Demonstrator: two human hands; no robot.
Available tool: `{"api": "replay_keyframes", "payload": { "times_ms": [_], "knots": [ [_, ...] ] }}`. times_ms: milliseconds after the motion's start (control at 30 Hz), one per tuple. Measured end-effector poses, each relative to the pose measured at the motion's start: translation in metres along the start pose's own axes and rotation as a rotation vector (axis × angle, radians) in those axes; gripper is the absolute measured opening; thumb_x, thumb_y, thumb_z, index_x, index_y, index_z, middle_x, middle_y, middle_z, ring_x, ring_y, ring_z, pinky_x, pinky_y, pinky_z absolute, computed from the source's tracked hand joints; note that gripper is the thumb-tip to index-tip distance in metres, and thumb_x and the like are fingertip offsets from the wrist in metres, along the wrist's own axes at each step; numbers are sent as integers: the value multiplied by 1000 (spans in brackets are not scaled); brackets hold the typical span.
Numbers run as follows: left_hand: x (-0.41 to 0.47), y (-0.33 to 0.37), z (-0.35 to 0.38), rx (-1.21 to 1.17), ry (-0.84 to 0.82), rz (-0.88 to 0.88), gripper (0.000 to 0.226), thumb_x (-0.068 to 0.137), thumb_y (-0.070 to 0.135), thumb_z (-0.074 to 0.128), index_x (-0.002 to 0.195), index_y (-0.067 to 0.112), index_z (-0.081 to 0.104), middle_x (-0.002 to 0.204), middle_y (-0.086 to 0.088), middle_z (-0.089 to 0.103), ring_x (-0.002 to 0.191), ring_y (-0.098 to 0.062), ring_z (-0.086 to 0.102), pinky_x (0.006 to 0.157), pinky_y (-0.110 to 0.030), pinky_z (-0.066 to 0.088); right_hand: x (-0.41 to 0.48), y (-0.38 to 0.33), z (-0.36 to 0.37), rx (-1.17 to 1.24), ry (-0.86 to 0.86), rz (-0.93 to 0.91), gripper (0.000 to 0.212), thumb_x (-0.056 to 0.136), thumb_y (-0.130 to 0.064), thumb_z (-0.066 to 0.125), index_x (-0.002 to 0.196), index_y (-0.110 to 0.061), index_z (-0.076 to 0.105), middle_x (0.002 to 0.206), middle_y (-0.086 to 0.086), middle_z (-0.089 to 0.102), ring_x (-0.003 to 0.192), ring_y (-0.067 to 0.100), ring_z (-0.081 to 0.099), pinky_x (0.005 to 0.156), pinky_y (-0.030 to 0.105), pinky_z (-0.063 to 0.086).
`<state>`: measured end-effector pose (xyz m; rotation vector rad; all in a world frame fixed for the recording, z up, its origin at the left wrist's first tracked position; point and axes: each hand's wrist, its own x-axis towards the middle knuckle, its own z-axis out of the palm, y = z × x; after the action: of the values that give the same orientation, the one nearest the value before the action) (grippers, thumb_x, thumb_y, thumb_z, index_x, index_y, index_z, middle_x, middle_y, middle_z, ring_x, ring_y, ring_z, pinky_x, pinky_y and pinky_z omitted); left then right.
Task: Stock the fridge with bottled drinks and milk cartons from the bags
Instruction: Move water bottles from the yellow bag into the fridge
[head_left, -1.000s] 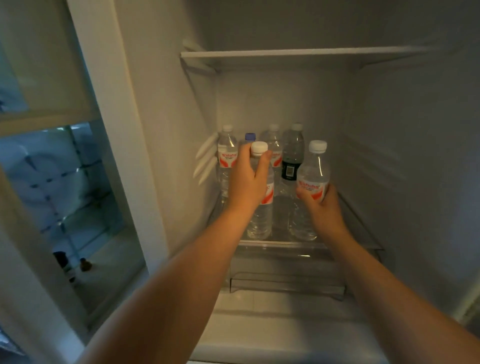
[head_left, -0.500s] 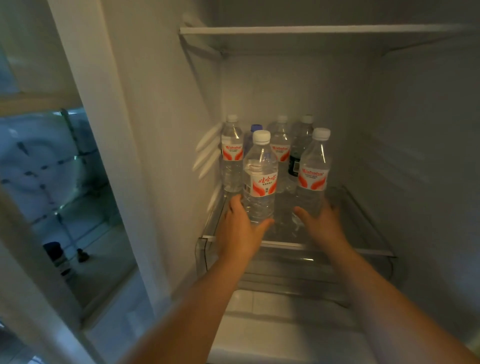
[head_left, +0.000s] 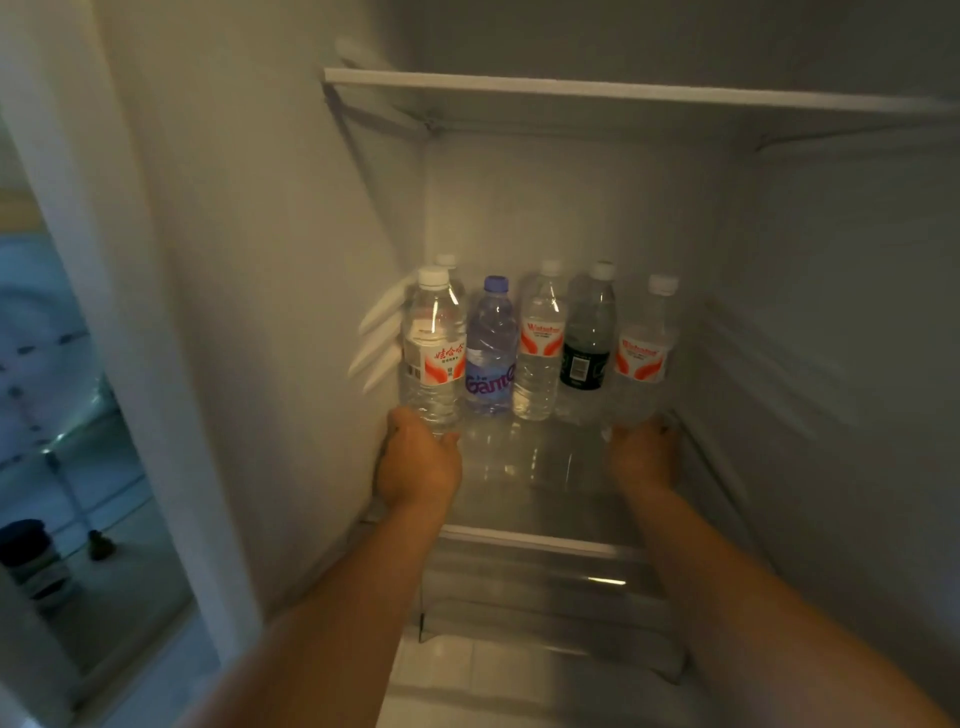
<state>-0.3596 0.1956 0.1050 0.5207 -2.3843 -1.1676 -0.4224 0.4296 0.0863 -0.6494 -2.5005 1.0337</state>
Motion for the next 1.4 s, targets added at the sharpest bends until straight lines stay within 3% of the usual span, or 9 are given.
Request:
{"api": "replay_keyframes", "payload": {
  "times_ms": [233,400,700,800,900,1033,1167,1267,1400],
  "knots": [
    [19,3,9,173,-5,-50,25,93,18,58,114,8,47,115,-20,66,104,-41,65,80,-44,52,25,4,6,-237,-42,-28,49,92,-27,58,133,-2,50,139,21,48,121,38,52,96,46,47],
    [24,5,11,189,-5,-67,25,94,15,57,116,8,47,117,-20,65,105,-41,64,81,-45,52,33,4,9,-327,-6,-46,44,99,-27,44,136,-3,48,141,20,44,124,37,49,97,44,43],
    [19,-5,8,73,-32,-19,21,94,24,61,108,10,53,108,-14,67,98,-34,65,71,-34,45,29,5,3,-256,-31,-57,49,98,-39,40,133,-6,50,133,19,55,119,38,54,98,47,45],
    [17,-9,0,-2,-121,8,19,88,27,68,97,13,59,101,-10,69,95,-31,65,74,-30,46,18,6,2,-182,-55,-67,59,87,-53,40,127,-12,54,126,15,60,111,38,59,94,49,49],
    [8,-10,-11,-30,-261,31,17,85,32,71,92,20,60,100,-7,69,95,-28,66,80,-31,49,18,8,9,-8,-109,-6,53,77,-50,47,119,-19,58,117,9,63,103,36,62,91,46,51],
    [-27,-12,-25,-40,-406,144,31,90,33,67,117,20,59,113,-1,61,95,-17,59,72,-23,44,-38,-31,-2,243,-323,-15,47,84,-33,55,125,-10,54,123,14,58,114,34,56,100,47,45],
    [-67,-46,-33,292,-173,478,33,92,46,53,118,27,60,128,4,57,118,-21,53,96,-34,43,-104,-31,-11,162,-445,-134,66,81,-37,65,142,-19,45,140,10,52,129,32,49,110,49,35],
    [-93,-69,-48,468,-138,552,52,93,54,31,135,30,51,150,2,43,138,-24,36,114,-43,28,-141,-16,-24,-141,-377,-349,63,91,-41,58,147,-24,36,146,10,47,134,33,43,111,48,32],
    [-130,-98,-76,575,-382,505,81,97,44,50,155,37,-7,164,7,-19,151,-21,-16,123,-44,11,-205,10,-35,-369,-192,-534,56,91,-49,40,144,-30,39,150,4,41,141,26,30,117,50,19]
  ]
}}
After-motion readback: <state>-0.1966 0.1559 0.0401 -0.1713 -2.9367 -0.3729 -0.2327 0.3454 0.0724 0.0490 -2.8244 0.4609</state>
